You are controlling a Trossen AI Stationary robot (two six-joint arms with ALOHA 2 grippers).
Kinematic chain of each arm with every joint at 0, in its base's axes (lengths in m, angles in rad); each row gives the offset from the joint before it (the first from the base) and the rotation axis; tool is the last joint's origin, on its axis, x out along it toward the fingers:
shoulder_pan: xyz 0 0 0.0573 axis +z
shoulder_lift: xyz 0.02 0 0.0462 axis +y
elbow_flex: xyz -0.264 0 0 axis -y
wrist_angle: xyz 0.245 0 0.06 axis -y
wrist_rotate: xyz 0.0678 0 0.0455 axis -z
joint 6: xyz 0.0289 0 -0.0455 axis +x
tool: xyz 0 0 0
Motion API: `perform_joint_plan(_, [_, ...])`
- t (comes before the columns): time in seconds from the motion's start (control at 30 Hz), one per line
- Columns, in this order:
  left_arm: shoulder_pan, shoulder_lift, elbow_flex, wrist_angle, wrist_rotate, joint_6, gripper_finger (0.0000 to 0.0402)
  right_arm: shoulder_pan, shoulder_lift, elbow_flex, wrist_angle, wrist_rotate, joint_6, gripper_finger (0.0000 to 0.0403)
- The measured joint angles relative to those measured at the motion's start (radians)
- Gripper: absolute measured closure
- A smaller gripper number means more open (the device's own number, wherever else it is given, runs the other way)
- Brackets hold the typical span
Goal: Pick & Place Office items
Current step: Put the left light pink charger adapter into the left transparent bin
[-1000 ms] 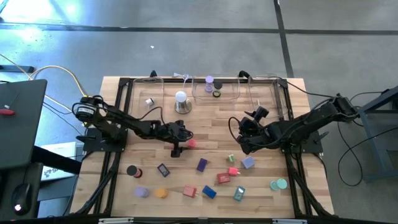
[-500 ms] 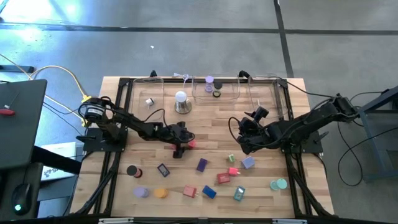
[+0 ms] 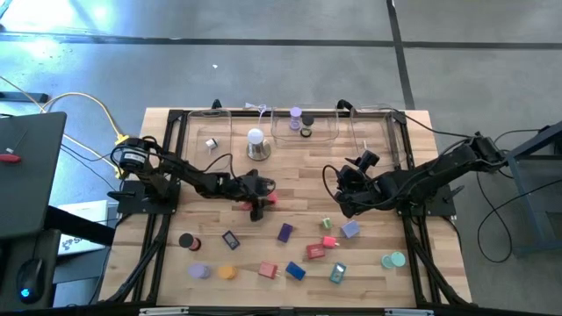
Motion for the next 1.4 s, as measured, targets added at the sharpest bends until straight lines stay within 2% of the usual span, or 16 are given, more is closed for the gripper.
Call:
perform_joint_plan(0.13, [0.001, -0.03, 0.021, -0.015, 0.009, -0.078, 0.0261, 0.0, 0.0, 0.0, 0.0, 0.002, 0.0, 0.0165])
perform_joint_plan(0.23, [-0.019, -0.075, 0.062, -0.107, 0.011, -0.078, 0.0261, 0.0, 0.0, 0.0, 0.003, 0.002, -0.008, 0.0165])
perform_joint_plan(0.33, [-0.04, -0.129, 0.139, -0.293, -0.043, -0.117, 0.0261, 0.0, 0.0, 0.0, 0.006, 0.003, -0.008, 0.0165])
perform_joint_plan(0.57, [-0.059, -0.255, 0.369, -0.857, -0.222, -0.292, 0.0261, 0.0, 0.0, 0.0, 0.009, 0.003, -0.019, 0.0165])
perform_joint_plan(0.73, [-0.038, -0.364, 0.442, -1.136, -0.309, -0.36, 0.0261, 0.0, 0.0, 0.0, 0.009, -0.001, -0.019, 0.0165])
perform_joint_plan(0.83, [0.019, -0.437, 0.442, -1.275, -0.319, -0.433, 0.0261, 0.0, 0.0, -0.009, 0.022, -0.002, -0.022, 0.0165])
perform_joint_plan(1.0, [0.173, -0.514, 0.442, -1.5, -0.34, -0.53, 0.0261, -0.004, 0.001, -0.051, 0.055, -0.001, -0.035, 0.0165])
perform_joint_plan(1.13, [0.296, -0.523, 0.442, -1.526, -0.322, -0.492, 0.0261, -0.015, 0.001, -0.058, 0.062, 0.003, -0.035, 0.0165])
perform_joint_plan(1.4, [0.573, -0.477, 0.442, -1.539, -0.16, -0.484, 0.0261, -0.012, 0.001, -0.058, 0.108, -0.006, -0.086, 0.0165])
